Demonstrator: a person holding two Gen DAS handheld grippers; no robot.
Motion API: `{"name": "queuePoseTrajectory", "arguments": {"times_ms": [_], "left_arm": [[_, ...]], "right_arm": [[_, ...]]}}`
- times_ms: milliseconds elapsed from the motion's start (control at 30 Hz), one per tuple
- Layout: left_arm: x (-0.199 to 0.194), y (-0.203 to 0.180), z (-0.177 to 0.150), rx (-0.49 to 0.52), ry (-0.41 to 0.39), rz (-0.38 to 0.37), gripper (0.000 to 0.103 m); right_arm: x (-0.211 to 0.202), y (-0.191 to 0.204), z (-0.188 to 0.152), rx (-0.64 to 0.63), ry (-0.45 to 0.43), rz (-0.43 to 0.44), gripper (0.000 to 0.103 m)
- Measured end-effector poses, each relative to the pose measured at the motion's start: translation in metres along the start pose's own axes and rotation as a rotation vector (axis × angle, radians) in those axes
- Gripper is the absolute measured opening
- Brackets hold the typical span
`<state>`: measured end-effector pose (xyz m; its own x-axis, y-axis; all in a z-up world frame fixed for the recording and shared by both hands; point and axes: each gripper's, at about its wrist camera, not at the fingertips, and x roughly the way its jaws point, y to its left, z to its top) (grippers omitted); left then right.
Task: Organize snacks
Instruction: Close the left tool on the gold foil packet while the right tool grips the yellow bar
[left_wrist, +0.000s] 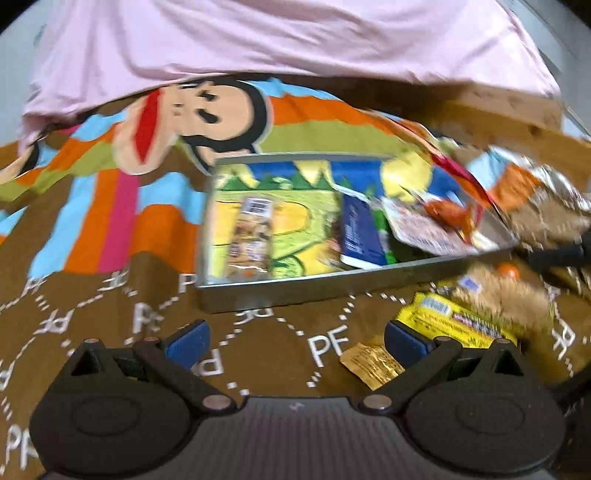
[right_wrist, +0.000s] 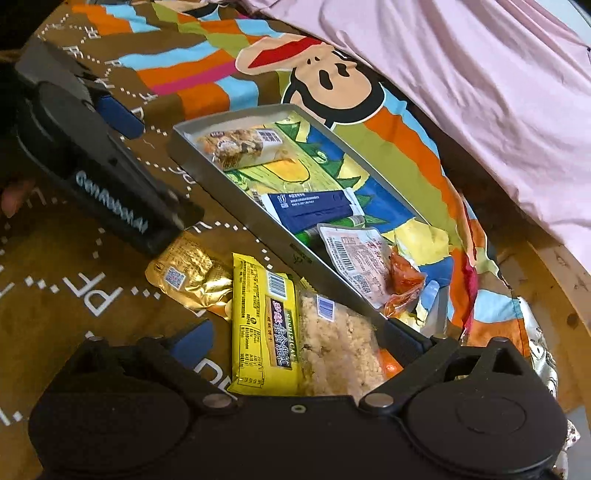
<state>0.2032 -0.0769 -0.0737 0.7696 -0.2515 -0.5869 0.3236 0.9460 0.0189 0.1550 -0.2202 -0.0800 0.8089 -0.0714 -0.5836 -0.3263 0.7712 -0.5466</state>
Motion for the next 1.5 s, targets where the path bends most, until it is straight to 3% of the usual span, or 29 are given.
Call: {"name": "queuePoseTrajectory", "arguments": {"times_ms": [200,367,400,467,567,667,733,967,1133,1267,1367,1500], "left_arm": [[0.012,0.001,-0.003,-0.026,0.018,-0.050,0.102],[0.012,0.002,-0.003,-0.046,0.015,-0.072,0.102],[0.012,0.001,-0.003,-0.041,0.013,-0.071,0.102],[0.011,0.000,-0.002,-0.035,0.008,-0.073,0.102],[0.008,-0.002,-0.002,-0.025,0.000,-0.076,0.102],[0.006,-0.005,-0.003,0.000,-0.008,-0.084,0.102],[0.006,-0.008,-0.003,0.026,-0.012,-0.102,0.102],[0.019,-0.030,0.004,0.192,0.016,-0.267,0.102],[0.048,-0.048,0.017,0.364,0.146,-0.410,0.102],[0.065,-0.060,0.022,0.497,0.240,-0.469,0.102],[0.082,-0.057,0.029,0.439,0.335,-0.493,0.103],[0.079,-0.061,0.027,0.435,0.357,-0.457,0.096]], "right_arm": [[0.015,0.013,0.000,-0.066,0.005,-0.035,0.094],[0.024,0.020,0.001,-0.132,0.010,-0.080,0.084],[0.023,0.021,0.001,-0.140,0.008,-0.079,0.080],[0.020,0.020,0.003,-0.164,0.011,-0.066,0.059],[0.008,0.015,0.007,-0.174,-0.011,-0.077,0.036],[-0.002,0.001,0.009,-0.136,-0.022,-0.079,0.034],[-0.003,-0.011,0.008,-0.084,-0.004,-0.034,0.032],[0.002,-0.052,0.006,0.112,0.023,0.112,0.032],[0.005,-0.064,0.001,0.161,0.017,0.173,0.036],[0.010,-0.071,0.000,0.204,0.021,0.205,0.040],[0.013,-0.076,0.000,0.237,0.026,0.216,0.044],[0.013,-0.078,0.000,0.258,0.032,0.224,0.044]]}}
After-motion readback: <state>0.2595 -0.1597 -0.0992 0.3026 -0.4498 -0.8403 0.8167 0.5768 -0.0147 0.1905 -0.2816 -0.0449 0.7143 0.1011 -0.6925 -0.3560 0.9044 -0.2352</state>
